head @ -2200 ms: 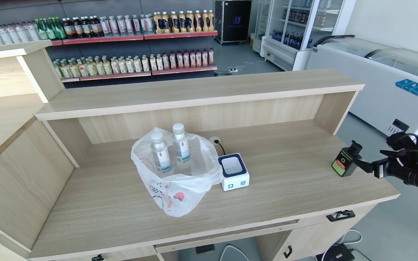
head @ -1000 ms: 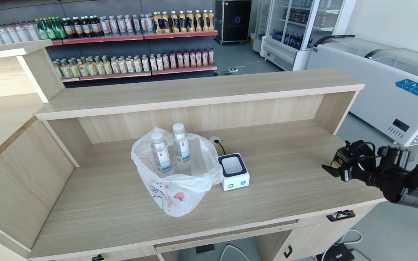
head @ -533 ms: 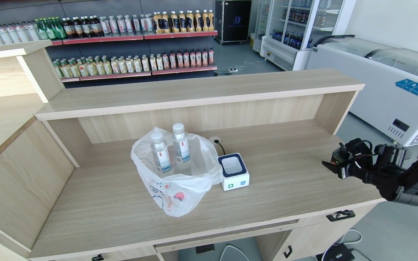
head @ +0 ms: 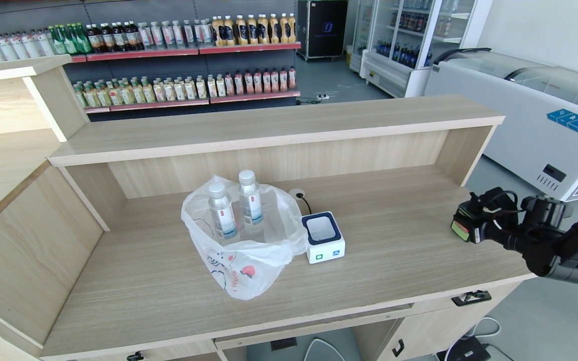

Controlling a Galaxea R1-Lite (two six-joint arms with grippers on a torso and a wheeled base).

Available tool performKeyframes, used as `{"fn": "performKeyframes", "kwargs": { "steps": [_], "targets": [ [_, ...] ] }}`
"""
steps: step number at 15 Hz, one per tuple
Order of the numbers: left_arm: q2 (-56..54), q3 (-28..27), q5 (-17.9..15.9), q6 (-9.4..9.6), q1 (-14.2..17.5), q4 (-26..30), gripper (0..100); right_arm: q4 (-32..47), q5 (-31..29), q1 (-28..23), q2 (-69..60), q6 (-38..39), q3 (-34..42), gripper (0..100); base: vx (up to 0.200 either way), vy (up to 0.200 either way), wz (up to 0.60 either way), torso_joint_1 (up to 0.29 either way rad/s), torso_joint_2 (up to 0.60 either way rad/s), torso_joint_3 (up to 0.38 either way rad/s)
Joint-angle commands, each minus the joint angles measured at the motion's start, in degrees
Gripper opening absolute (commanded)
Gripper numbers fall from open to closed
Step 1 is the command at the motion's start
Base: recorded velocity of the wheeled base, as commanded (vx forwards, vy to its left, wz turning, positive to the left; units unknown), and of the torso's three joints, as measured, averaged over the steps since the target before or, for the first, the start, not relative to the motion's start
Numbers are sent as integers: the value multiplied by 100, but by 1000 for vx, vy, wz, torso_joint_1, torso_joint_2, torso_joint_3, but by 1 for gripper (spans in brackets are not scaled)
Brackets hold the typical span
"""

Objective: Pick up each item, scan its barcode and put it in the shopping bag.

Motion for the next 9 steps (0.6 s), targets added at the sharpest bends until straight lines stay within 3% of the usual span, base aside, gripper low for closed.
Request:
{"fn": "performKeyframes", "kwargs": {
  "steps": [1,5,9],
  "targets": [
    [-2,0,2,-1,2,2,100,52,-8,61,-1045,-465,208,0,0,0,0,0,0,0],
    [-2,0,2,-1,2,2,100,-290,27,861,-4007,-1783,1834,0,0,0,0,0,0,0],
    [-2,0,2,-1,2,2,100,-1363,88,1969,-5211,-3585,2748,0,0,0,0,0,0,0]
  ]
}}
